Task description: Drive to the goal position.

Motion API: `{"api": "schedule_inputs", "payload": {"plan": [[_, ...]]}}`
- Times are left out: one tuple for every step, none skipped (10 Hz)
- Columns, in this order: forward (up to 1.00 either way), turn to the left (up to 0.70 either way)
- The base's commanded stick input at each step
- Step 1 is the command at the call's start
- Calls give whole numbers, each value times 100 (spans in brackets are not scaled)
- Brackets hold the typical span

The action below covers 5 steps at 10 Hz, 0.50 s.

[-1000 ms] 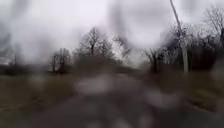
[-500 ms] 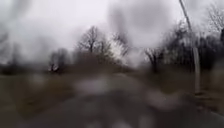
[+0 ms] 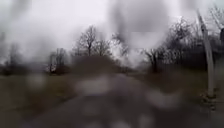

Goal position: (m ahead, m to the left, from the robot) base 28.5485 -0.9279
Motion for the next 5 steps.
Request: {"api": "schedule_inputs", "payload": {"plan": [[85, 0], [85, 0], [85, 0], [85, 0], [85, 0]]}}
